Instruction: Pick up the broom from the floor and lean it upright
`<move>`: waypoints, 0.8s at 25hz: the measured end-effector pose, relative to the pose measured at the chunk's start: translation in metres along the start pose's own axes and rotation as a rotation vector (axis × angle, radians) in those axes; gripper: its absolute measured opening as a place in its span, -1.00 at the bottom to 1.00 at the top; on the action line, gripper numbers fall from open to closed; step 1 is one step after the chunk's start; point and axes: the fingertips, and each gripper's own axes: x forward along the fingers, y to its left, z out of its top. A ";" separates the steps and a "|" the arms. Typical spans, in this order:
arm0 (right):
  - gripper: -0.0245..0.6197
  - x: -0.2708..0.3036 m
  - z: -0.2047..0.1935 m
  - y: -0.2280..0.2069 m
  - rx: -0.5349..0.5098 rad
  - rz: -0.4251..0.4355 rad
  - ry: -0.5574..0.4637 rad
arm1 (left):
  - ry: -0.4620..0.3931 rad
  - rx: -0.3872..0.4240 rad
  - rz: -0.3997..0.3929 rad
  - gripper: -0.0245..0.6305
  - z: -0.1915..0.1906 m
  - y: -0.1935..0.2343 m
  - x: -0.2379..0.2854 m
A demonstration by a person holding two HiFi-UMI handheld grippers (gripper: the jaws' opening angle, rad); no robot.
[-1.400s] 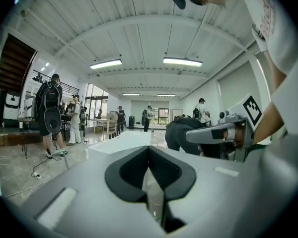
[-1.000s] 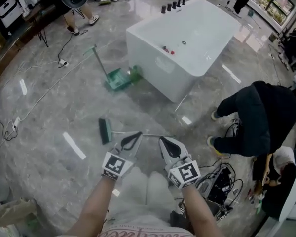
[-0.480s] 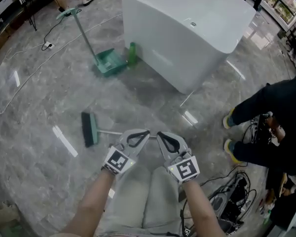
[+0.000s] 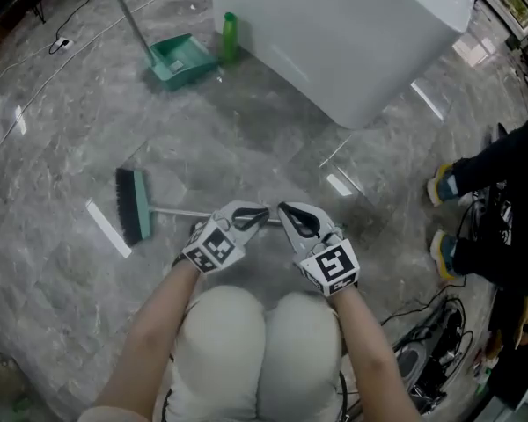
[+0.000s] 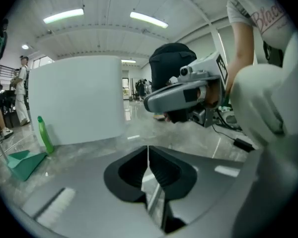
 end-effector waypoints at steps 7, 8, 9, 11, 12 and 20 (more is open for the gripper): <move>-0.91 0.012 -0.090 0.005 0.120 0.032 0.168 | 0.368 0.101 -0.133 -0.61 -0.096 -0.018 0.038; -0.91 0.013 -0.099 0.002 0.139 0.027 0.188 | 0.425 0.126 -0.150 -0.61 -0.108 -0.019 0.043; -0.91 0.013 -0.107 0.000 0.153 0.021 0.206 | 0.480 0.155 -0.167 -0.61 -0.119 -0.021 0.048; -0.91 0.012 -0.118 -0.004 0.169 0.011 0.229 | 0.579 0.221 -0.200 -0.61 -0.139 -0.024 0.055; -0.91 0.010 -0.122 -0.004 0.176 0.007 0.235 | 0.622 0.253 -0.218 -0.61 -0.148 -0.026 0.059; -0.91 -0.005 -0.136 -0.006 0.177 -0.001 0.247 | 0.804 0.288 -0.316 -0.57 -0.180 -0.034 0.080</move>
